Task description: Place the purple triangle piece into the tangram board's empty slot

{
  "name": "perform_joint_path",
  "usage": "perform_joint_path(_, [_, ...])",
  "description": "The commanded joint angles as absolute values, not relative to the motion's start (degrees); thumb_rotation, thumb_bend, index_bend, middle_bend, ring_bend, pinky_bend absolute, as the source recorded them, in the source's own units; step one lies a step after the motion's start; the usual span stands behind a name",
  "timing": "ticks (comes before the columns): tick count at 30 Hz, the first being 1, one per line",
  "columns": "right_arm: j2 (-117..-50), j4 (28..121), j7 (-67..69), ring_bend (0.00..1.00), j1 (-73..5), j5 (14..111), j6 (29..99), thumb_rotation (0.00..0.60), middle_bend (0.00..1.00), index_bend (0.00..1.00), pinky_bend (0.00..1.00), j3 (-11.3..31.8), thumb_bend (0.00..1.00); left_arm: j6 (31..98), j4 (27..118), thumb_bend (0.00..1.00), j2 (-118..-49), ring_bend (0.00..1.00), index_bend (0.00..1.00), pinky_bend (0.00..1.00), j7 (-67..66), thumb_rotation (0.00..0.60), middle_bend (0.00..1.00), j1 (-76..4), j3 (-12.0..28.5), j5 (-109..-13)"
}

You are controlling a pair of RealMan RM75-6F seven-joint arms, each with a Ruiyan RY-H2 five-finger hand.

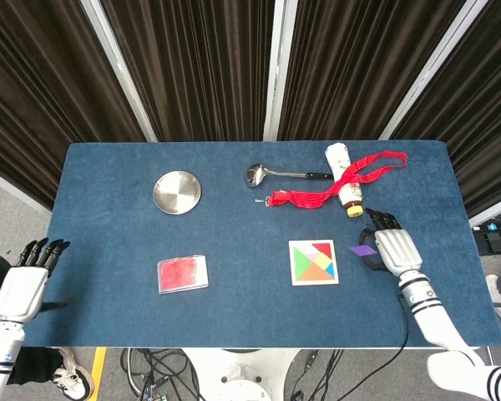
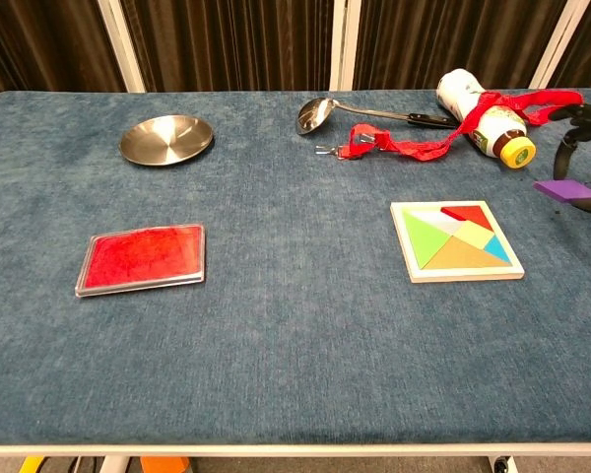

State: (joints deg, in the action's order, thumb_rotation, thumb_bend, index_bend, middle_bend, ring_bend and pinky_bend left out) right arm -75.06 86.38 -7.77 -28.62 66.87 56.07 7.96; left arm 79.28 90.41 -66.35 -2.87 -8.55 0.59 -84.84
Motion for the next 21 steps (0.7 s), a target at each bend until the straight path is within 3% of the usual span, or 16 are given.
perform_joint_path(1, [-75.3, 93.8, -18.1, 0.00, -31.9, 54.5, 54.7, 0.600, 0.00, 0.65, 0.00, 11.6, 0.21, 79.4, 90.0, 0.05, -66.1, 0.00, 0.11, 0.04, -1.9, 0.600, 0.08, -8.4, 0.5, -85.0])
perform_joint_path(8, [-81.1, 98.2, -28.0, 0.00, -37.9, 33.9, 59.2, 0.600, 0.00, 0.65, 0.00, 15.5, 0.21, 80.3, 88.3, 0.05, -66.3, 0.00, 0.11, 0.04, 1.4, 0.600, 0.08, -7.8, 0.4, -85.5])
perform_joint_path(21, [-88.9, 96.6, -35.7, 0.00, -43.1, 25.7, 66.5, 0.600, 0.00, 0.66, 0.00, 15.6, 0.21, 80.5, 83.9, 0.05, -67.6, 0.00, 0.11, 0.04, 6.4, 0.600, 0.08, -7.5, 0.2, -86.1])
